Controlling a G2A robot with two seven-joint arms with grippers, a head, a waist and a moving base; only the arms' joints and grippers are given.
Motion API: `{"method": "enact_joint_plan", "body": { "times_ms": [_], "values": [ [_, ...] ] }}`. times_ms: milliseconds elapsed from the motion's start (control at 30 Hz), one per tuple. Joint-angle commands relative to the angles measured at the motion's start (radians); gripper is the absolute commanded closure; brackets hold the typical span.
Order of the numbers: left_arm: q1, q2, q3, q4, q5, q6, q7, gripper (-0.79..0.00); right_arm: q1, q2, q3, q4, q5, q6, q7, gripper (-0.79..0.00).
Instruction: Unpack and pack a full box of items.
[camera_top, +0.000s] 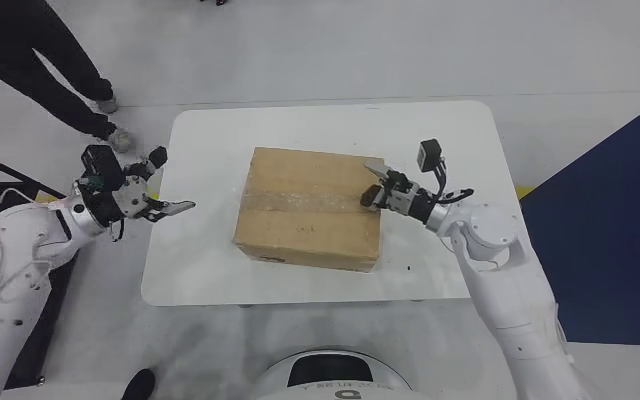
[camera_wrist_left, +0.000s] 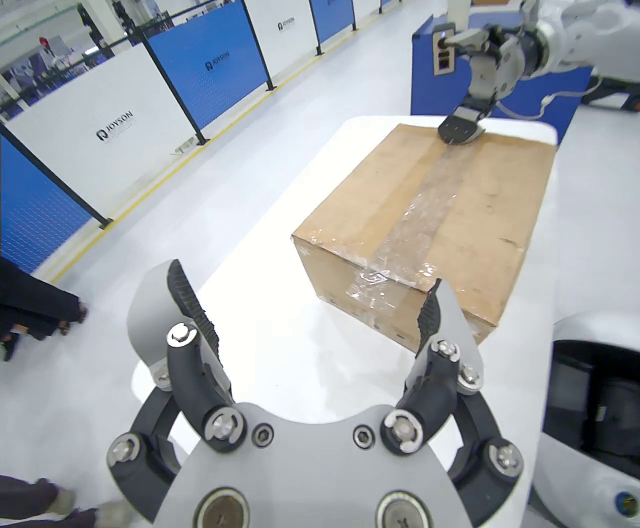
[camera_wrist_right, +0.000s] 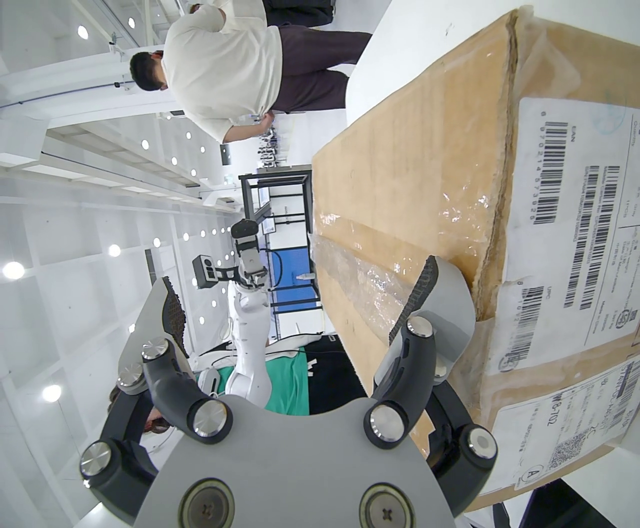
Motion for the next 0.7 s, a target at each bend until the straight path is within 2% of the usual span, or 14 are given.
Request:
{"method": "enact_joint_plan", "body": {
  "times_ms": [0,67,133,500,533,600,633,667],
  "values": [
    [0.012,0.007,0.083,0.005,-0.219,-0.015,-0.099,-0.785,0.005,0.001,-0.004,0.005,-0.001,-0.001,-0.003,-0.785],
    [-0.016,0.023,0.134,0.013,-0.395,-0.015,-0.239,-0.785,0.010,0.001,-0.008,0.011,-0.001,-0.003,-0.004,-0.785],
    [-0.059,0.035,0.150,0.030,-0.490,-0.015,-0.360,-0.785,0.014,0.002,-0.011,0.017,0.000,-0.007,-0.004,-0.785],
    [-0.056,0.035,0.160,0.033,-0.532,-0.015,-0.370,-0.785,0.015,0.003,-0.010,0.017,-0.008,-0.017,-0.017,-0.785],
    [-0.051,0.034,0.172,0.038,-0.589,-0.015,-0.381,-0.785,0.015,0.003,-0.010,0.017,-0.008,-0.017,-0.017,-0.785],
    [-0.050,0.038,0.209,0.044,-0.796,-0.015,-0.449,-0.656,0.015,0.003,-0.010,0.017,-0.008,-0.017,-0.017,-0.785],
    [-0.052,0.042,0.232,0.049,-0.927,-0.015,-0.518,-0.603,0.015,0.003,-0.010,0.017,-0.008,-0.017,-0.017,-0.785],
    [-0.058,0.048,0.256,0.053,-1.062,-0.015,-0.602,-0.600,0.015,0.003,-0.010,0.017,-0.008,-0.017,-0.017,-0.785]
  ]
}}
